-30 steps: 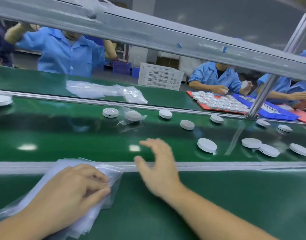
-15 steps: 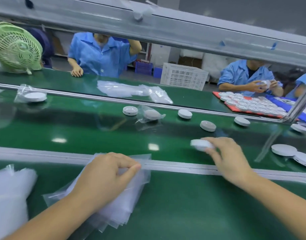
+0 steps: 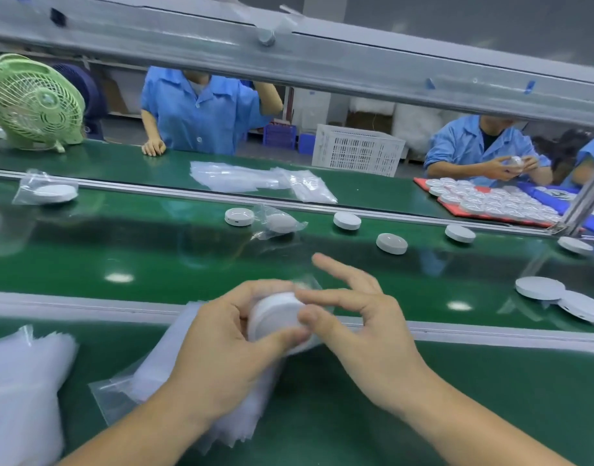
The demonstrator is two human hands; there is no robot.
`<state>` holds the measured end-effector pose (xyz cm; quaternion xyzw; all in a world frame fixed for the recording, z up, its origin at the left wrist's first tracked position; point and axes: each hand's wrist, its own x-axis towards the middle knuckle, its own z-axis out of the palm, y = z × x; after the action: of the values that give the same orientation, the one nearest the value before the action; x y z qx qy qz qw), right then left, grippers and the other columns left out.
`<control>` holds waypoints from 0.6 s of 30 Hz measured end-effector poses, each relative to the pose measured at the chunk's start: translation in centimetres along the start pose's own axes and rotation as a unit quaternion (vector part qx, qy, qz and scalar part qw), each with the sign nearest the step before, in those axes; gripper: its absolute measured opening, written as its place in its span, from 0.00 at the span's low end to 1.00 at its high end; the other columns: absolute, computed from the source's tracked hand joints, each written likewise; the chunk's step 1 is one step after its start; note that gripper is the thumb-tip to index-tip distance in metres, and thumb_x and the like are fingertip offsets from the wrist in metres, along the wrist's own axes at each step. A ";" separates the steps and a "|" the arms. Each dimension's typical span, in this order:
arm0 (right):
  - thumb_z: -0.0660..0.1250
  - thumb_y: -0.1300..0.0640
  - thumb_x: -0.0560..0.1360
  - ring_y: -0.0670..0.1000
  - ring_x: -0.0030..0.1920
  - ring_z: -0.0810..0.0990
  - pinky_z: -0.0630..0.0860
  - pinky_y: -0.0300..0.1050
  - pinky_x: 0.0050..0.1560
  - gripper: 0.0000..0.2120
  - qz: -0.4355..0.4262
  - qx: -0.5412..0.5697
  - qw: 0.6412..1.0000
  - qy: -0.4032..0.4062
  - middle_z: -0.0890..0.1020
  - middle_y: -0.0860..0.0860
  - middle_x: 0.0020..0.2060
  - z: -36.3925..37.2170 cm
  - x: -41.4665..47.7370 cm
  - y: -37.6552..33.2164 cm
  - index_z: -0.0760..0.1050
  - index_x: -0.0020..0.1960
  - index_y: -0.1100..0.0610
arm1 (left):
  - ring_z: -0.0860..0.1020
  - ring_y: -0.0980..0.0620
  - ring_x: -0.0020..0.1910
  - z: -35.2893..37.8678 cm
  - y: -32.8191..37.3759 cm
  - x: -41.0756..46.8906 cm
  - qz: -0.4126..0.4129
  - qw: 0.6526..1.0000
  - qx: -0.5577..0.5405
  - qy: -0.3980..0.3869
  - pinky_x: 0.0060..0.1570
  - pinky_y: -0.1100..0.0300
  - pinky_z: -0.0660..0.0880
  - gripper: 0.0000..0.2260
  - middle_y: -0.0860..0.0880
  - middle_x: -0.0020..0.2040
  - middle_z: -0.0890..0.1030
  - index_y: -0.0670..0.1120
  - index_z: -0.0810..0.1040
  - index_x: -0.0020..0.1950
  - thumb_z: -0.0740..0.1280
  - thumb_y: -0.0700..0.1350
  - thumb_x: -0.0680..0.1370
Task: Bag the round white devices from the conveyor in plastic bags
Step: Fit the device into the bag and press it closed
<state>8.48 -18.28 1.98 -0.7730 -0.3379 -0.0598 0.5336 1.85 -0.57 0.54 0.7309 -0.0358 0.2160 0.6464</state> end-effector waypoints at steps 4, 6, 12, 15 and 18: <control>0.78 0.39 0.67 0.46 0.52 0.84 0.82 0.52 0.57 0.16 0.096 0.108 0.987 -0.069 0.87 0.47 0.51 1.1 0.4 0.2 0.85 0.55 0.36 | 0.85 0.54 0.43 0.0 -0.1 0.3 0.027 0.994 -0.037 0.096 0.41 0.69 0.77 0.09 0.50 0.44 0.87 0.49 0.86 0.47 0.75 0.49 0.69; 0.77 0.46 0.71 0.48 0.47 0.86 0.83 0.48 0.51 0.06 0.106 0.109 0.987 -0.046 0.88 0.46 0.44 1.8 1.7 0.0 0.87 0.49 0.41 | 0.85 0.55 0.44 -0.2 0.1 0.7 0.008 0.994 -0.074 0.084 0.41 0.69 0.77 0.08 0.50 0.44 0.87 0.49 0.86 0.46 0.73 0.49 0.70; 0.78 0.52 0.74 0.38 0.42 0.84 0.80 0.39 0.47 0.07 0.091 -0.015 0.995 0.036 0.87 0.38 0.40 1.6 9.4 2.6 0.86 0.41 0.40 | 0.64 0.67 0.68 -1.7 -1.1 1.1 -0.055 0.971 0.219 0.079 0.65 0.63 0.63 0.30 0.71 0.64 0.69 0.64 0.62 0.70 0.71 0.62 0.71; 0.75 0.55 0.76 0.43 0.46 0.84 0.80 0.42 0.53 0.06 0.080 -0.149 0.978 0.125 0.87 0.39 0.44 0.3 14.9 5.7 0.87 0.47 0.44 | 0.57 0.68 0.69 -1.8 -1.8 0.3 -0.040 0.943 0.331 -0.022 0.64 0.68 0.58 0.22 0.76 0.61 0.63 0.73 0.61 0.63 0.67 0.64 0.73; 0.69 0.58 0.80 0.49 0.45 0.82 0.78 0.40 0.49 0.10 0.167 -0.297 0.939 0.039 0.87 0.45 0.54 -0.3 18.9 8.9 0.86 0.53 0.44 | 0.67 0.68 0.63 -2.2 -2.2 0.5 0.021 0.891 0.437 -0.122 0.61 0.71 0.61 0.17 0.73 0.58 0.73 0.70 0.72 0.59 0.60 0.71 0.71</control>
<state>28.23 -11.65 3.73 -0.9387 -0.1494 -0.0975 0.2951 2.43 2.05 -1.11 0.9592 -0.0313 0.1325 0.2479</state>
